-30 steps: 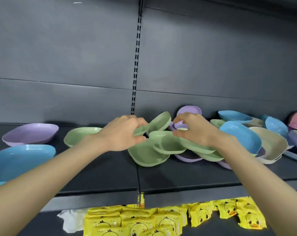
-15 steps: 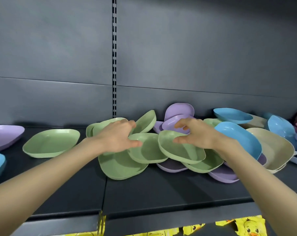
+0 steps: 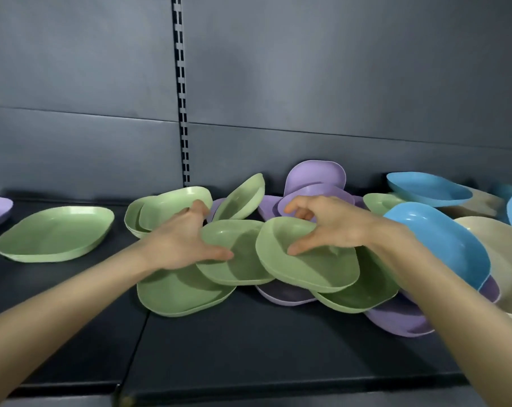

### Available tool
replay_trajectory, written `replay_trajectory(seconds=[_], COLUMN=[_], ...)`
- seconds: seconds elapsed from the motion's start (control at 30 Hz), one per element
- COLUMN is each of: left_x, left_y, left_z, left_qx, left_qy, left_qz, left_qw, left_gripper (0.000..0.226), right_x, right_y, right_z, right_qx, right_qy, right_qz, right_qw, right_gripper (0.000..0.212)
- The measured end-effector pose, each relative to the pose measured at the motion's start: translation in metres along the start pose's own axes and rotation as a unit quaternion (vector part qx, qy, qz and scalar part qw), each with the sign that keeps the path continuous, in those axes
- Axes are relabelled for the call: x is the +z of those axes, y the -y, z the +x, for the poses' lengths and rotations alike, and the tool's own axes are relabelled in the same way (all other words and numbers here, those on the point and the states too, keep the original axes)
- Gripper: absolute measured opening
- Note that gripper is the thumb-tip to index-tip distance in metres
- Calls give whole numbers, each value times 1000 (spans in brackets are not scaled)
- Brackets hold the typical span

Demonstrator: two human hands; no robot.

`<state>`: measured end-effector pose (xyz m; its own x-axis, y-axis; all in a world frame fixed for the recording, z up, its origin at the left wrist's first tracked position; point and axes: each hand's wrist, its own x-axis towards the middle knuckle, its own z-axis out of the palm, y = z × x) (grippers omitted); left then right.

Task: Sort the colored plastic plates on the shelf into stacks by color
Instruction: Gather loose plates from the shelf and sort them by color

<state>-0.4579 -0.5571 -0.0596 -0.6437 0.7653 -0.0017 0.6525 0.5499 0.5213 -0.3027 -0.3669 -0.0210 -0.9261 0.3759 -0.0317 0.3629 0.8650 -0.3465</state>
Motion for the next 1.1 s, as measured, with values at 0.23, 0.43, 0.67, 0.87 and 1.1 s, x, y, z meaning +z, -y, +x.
replay_trajectory(seconds=[0.23,0.43,0.67,0.87,1.1], left_x=[0,-14,-39,-79,-138], left_y=[-18,-22,-1,56,143], left_z=[-17,-50,-82,-99,-97], left_qx=[-77,-55,9,-11,0], left_qy=[-73,-118,-196,-233,-214], left_qz=[-147,-244,-311,-315,-224], left_qw=[983,961,930,920,951], left_gripper=[75,32,30,32,40], right_x=[-3,-14,-7,19,60], right_y=[0,8,41,109,195], right_z=[2,-6,-6,18,50], right_qx=[-65,-98,-105,-109,-91], right_qy=[0,-57,-142,-213,-261], right_qz=[19,130,244,245,295], right_qw=[998,985,953,939,914], right_gripper=[62,36,16,16,29])
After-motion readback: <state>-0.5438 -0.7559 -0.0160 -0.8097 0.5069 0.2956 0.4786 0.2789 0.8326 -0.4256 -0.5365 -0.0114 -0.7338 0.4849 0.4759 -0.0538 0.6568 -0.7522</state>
